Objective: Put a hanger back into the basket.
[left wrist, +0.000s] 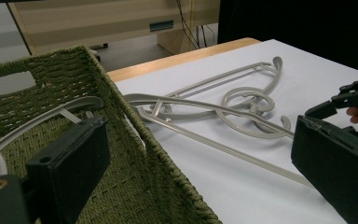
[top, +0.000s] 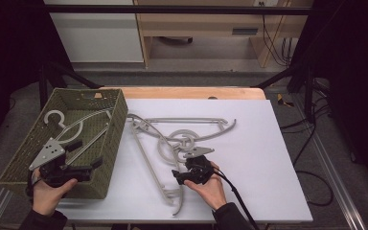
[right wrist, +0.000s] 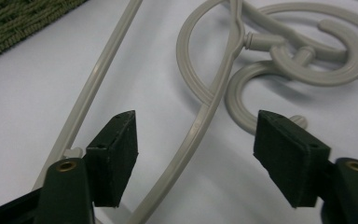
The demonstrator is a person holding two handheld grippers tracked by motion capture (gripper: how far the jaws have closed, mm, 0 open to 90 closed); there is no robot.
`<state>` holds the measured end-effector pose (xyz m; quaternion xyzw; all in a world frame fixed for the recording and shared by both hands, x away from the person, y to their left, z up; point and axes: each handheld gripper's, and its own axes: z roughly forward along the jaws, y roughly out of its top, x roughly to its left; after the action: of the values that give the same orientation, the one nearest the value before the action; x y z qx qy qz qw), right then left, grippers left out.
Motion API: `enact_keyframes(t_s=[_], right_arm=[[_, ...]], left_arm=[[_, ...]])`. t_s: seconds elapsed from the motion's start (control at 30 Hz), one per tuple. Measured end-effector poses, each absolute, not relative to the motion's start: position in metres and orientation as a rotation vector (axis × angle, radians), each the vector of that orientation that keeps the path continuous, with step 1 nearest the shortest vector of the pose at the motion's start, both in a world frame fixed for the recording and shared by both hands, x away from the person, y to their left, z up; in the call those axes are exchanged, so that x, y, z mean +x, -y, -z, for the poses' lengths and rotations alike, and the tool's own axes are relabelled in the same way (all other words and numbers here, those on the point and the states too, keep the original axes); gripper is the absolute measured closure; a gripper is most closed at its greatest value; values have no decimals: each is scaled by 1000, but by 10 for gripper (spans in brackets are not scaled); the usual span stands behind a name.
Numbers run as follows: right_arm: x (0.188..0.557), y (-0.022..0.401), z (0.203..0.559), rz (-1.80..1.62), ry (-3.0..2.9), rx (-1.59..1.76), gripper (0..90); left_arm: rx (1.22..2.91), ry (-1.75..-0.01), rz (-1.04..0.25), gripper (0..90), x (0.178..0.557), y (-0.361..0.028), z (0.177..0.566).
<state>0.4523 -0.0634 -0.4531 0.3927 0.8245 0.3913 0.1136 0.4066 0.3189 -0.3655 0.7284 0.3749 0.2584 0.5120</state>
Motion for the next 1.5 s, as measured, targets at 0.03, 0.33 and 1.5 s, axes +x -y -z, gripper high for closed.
enact_keyframes(t_s=[0.03, 0.33, 1.5], right_arm=[[452, 61, 455, -1151, -2416, 1173, 332], [457, 52, 471, -1063, -2461, 1182, 471], [468, 95, 464, -900, -2397, 1416, 799]], left_arm=[[1752, -903, -623, 42, 407, -319, 366], [1757, -902, -621, 44, 407, -318, 366], [1774, -896, -611, 50, 406, -315, 367]])
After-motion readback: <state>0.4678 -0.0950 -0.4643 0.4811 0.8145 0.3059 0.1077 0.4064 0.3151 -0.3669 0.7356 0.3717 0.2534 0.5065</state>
